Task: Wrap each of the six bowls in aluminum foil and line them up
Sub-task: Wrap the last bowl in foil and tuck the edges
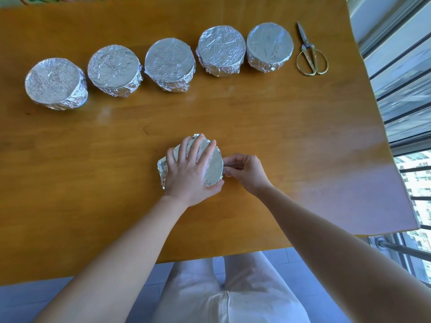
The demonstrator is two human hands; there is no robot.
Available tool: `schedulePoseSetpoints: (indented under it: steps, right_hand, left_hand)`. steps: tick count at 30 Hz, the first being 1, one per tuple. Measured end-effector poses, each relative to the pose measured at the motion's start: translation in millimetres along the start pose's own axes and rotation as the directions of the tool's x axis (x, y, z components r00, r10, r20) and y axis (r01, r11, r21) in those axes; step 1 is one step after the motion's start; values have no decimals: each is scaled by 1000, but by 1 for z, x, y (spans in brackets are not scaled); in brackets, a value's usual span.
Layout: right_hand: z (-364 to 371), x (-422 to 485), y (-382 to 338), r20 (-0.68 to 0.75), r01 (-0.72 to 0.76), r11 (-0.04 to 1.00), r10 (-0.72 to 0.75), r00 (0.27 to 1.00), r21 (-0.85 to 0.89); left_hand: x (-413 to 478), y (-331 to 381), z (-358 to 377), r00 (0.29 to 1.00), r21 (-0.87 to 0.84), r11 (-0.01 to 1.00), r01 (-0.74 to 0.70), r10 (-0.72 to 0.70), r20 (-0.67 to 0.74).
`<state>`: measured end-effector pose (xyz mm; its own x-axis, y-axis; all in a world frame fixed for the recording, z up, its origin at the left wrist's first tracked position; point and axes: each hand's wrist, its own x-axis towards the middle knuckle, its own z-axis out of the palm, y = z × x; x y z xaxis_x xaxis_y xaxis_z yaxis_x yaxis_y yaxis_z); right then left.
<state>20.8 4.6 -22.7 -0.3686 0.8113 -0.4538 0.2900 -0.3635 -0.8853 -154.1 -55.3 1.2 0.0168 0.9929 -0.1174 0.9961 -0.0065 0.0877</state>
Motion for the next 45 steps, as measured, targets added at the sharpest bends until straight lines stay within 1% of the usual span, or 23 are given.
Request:
schedulePoseSetpoints:
  steps: [6, 10, 15, 20, 26, 28, 33, 37, 39, 42, 44, 45]
  right_hand:
    - [3, -7, 2, 11, -77, 975, 76, 997, 209]
    - [6, -12, 3, -3, -101, 960, 105, 994, 262]
    - [5, -6, -1, -12, -119, 977, 123, 992, 179]
    - [3, -5, -7, 56, -156, 975, 149, 987, 160]
    - [6, -5, -4, 9, -142, 987, 142, 990, 72]
    - [8, -7, -3, -8, -146, 985, 147, 989, 90]
    - [10, -6, -3, 1, -222, 949, 227, 974, 224]
    - [15, -7, -2, -51, -252, 925, 277, 960, 286]
    - [16, -7, -2, -63, -261, 921, 290, 955, 288]
    - [11, -6, -7, -19, -282, 929, 295, 955, 239]
    - [5, -4, -13, 25, -297, 946, 296, 955, 127]
    - [2, -2, -16, 18, -299, 952, 298, 954, 63]
  left_hand:
    - [0, 0, 0, 1000, 3, 1000, -9, 9, -15]
    - [0, 0, -1, 1000, 9, 1000, -19, 19, 1]
    - [-1, -2, -1, 999, 13, 999, -32, 32, 4]
    - [-1, -2, -1, 999, 24, 999, -37, 37, 17]
    - [-1, -1, -1, 999, 34, 999, -31, 30, 30]
    - [-1, -1, -1, 999, 37, 999, -35, 33, 33]
    - [-1, -1, -1, 999, 34, 998, -44, 43, 26]
    - [-1, -1, -1, 999, 28, 999, -36, 35, 21]
    - [-1, -1, -2, 999, 29, 999, -36, 35, 24]
    - [0, -2, -2, 998, 21, 998, -53, 52, 28]
    - [0, -4, -1, 997, 17, 997, -72, 72, 35]
    - [0, -6, -1, 995, 15, 996, -86, 85, 42]
